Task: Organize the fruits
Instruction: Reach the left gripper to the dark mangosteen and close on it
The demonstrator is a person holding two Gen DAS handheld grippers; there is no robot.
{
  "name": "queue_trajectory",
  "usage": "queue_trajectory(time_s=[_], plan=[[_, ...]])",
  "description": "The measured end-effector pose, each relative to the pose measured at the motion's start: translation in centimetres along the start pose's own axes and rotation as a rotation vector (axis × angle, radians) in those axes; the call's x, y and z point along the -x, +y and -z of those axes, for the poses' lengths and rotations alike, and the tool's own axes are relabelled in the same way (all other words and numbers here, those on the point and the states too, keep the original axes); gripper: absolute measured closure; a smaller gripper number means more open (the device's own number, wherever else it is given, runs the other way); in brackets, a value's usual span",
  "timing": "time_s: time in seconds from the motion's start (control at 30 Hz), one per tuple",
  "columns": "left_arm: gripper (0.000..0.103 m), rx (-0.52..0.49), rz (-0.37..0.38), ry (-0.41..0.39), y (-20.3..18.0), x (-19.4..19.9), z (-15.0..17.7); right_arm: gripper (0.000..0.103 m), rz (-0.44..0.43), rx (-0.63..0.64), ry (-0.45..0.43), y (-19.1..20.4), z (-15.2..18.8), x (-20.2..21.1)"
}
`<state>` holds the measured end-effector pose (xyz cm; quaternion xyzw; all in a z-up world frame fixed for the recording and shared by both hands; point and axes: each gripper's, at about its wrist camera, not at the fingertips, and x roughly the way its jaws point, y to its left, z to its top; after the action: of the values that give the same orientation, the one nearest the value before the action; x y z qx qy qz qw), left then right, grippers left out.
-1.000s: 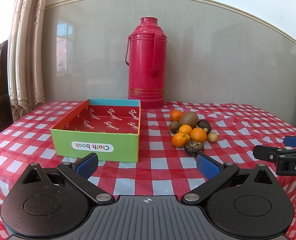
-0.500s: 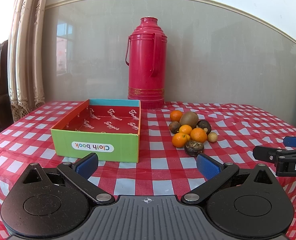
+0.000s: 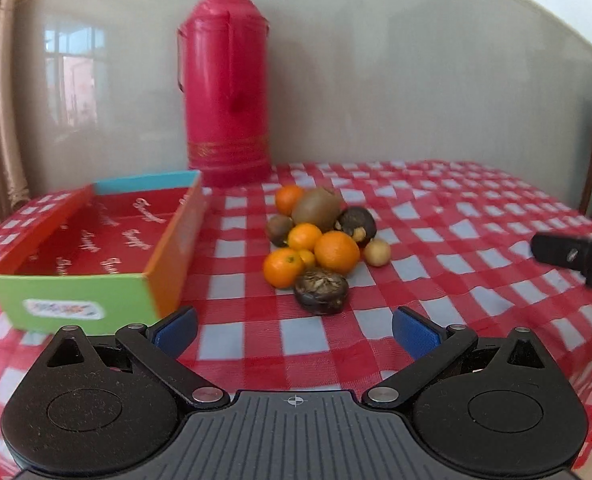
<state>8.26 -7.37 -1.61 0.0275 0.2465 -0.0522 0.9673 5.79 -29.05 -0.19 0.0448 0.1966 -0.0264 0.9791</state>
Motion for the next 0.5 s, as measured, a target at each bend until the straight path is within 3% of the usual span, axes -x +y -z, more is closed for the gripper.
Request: queue_trajectory(time_s=[0.1,0.13,0.2,0.27,0.4,0.5], plan=[[0.005,0.013,0.013,0.005,-0.5,-1.9,-0.6,0.006,0.023,-0.023,0.004,-0.5,-0.7,-1.4],[0.03,0.011,0.014,0.009,-0.7,-2.7,-0.7,0.006,0.026,-0.031,0.002,-0.6,-0.8,-1.8],[0.052,0.024,0.027,0.052,-0.7,-4.1,-0.9,0.006,0.033,-0.048,0.002,-0.8,-1.0,-2.4],[0.056,0.047,0.05,0.081,-0.7,-5.6,-0.8,0.006,0.034,-0.067,0.002,-1.0,-0.9,-3.2],[0.056,0.02,0.041,0.067,-1.3,-6.1,-0.7,0.006,0.03,-0.088,0.037,-1.2,-0.3,-4.3],[0.062,0.022,0.052,0.07,-1.1,-6.0,-0.7,0.006,0.021,-0.091,0.026,-1.2,-0.6,-4.2]])
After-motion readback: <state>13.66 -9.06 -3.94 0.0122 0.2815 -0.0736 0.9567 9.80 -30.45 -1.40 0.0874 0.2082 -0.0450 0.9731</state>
